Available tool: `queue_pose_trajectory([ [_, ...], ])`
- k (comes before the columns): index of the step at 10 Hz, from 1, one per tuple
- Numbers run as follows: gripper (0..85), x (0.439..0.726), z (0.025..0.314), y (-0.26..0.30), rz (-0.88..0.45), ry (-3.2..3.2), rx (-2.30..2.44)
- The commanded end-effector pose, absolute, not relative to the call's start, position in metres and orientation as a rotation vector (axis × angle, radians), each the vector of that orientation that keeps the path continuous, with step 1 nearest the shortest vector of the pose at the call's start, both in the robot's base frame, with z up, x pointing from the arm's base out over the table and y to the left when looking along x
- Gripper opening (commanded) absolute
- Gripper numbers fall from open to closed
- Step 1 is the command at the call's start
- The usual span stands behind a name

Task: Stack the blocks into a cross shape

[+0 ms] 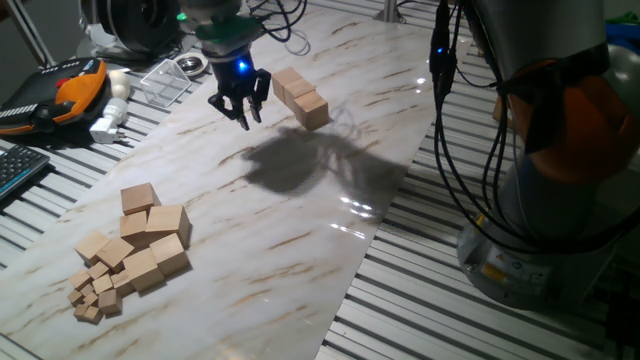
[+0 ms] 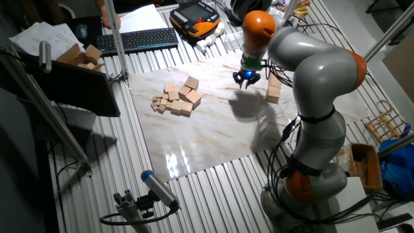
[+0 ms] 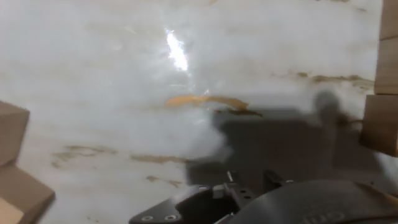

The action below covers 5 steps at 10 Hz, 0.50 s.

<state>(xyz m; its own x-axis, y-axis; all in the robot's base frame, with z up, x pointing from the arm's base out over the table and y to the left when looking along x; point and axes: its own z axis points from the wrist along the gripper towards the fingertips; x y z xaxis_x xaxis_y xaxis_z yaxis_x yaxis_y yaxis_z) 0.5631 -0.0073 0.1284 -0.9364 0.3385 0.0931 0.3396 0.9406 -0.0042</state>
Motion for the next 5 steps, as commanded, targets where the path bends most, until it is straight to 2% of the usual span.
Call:
queue_pose_trajectory([
  [1, 0.0, 0.5631, 0.1286, -0.0070, 0.007, -3.053, 0.001],
  [4, 0.0, 0.5631, 0.1286, -0.0070, 0.027, -3.108, 0.098],
  [5, 0.0, 0.5631, 0.1286, -0.0070, -0.016, -3.115, 0.128],
])
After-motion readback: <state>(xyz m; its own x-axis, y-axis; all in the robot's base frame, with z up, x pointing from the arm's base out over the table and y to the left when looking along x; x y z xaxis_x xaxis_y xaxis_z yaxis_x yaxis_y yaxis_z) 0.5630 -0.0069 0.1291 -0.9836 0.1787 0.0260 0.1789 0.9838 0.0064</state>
